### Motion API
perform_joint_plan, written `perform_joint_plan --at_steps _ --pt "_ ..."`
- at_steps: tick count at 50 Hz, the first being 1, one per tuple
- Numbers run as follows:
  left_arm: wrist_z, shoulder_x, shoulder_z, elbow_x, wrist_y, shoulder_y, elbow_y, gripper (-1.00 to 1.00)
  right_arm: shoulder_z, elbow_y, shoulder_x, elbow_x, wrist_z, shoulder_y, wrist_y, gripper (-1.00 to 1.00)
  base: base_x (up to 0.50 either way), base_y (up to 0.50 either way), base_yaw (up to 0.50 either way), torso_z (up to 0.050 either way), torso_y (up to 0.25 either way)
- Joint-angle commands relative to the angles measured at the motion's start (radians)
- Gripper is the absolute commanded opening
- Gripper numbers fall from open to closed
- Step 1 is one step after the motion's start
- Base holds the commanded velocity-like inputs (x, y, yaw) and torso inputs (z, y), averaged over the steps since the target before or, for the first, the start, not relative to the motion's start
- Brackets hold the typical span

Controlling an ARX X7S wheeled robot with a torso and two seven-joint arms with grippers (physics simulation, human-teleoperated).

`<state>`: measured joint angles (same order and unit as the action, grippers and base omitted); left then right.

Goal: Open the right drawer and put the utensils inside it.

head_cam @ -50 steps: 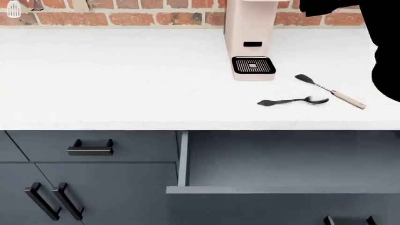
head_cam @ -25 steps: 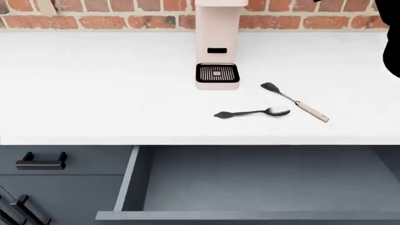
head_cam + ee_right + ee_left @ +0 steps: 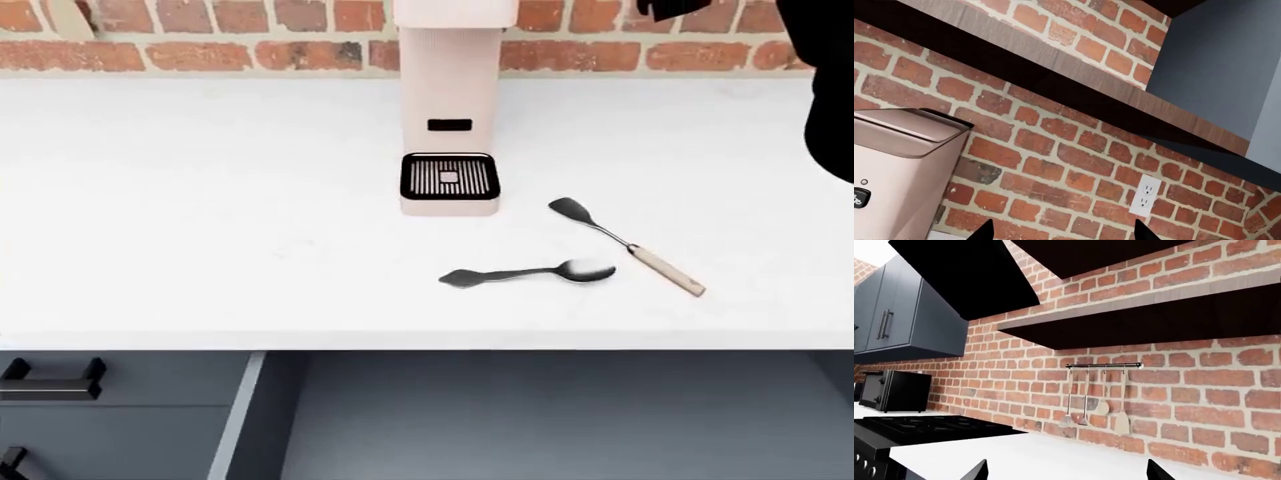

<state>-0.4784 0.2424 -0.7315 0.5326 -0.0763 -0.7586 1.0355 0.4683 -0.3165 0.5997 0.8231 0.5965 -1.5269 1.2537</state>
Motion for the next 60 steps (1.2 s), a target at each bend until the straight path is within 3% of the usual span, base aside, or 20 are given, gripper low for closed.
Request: perform_joint_plan --at_steps 1,14,51,60 --pt "0.100 -0.111 -0.138 0.075 -0.042 -0.025 0.011 1.00 0.001 0.007 -0.005 0.008 -0.002 -0.002 0.000 1.00 0.00 0.00 0.00 0.000 0.000" --pt "0.156 -0.170 -0.216 0.129 -0.052 -0.024 0.011 1.00 0.015 0.004 -0.002 0.008 -0.009 0.006 -0.012 1.00 0.00 -0.03 0.00 0.000 0.000" --pt "0.168 -0.184 -0.233 0.139 -0.056 -0.024 0.011 1.00 0.020 0.003 0.002 0.017 0.000 0.022 -0.025 1.00 0.16 -0.15 0.00 0.000 0.000" --pt "0.171 -0.188 -0.243 0.149 -0.056 -0.024 0.011 1.00 0.023 0.057 -0.017 0.051 0.024 0.006 0.072 1.00 0.00 0.00 0.00 0.000 0.000"
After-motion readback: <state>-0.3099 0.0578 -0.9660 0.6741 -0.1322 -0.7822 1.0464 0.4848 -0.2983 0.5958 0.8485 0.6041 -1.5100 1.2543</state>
